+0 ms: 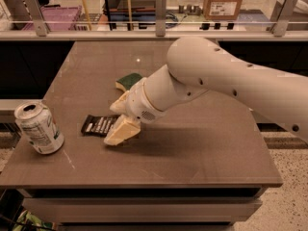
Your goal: Move rxbar chocolate near 7up can
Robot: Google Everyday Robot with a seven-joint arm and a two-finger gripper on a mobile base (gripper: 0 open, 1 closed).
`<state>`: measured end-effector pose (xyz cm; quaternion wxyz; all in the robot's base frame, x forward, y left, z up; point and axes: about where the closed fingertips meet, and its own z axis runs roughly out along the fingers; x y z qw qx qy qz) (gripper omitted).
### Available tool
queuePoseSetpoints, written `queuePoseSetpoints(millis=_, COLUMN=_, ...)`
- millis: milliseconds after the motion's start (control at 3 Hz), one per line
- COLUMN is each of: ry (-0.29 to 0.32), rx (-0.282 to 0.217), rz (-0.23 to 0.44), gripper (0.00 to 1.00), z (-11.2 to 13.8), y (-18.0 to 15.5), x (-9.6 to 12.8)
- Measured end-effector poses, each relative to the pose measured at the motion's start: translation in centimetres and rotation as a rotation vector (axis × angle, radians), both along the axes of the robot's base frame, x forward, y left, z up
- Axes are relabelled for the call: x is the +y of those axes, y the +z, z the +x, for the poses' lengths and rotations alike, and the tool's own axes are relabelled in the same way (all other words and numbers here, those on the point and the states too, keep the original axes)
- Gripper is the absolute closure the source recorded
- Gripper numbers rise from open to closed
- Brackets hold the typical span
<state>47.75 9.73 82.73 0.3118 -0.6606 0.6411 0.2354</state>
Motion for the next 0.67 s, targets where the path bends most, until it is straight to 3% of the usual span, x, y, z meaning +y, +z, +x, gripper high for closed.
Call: queuePoseSetpoints(millis=667, ry=0.002, rx=-0.002, rz=-0.001, gripper=0.0, z=-0.09, y=0.08, x=0.09)
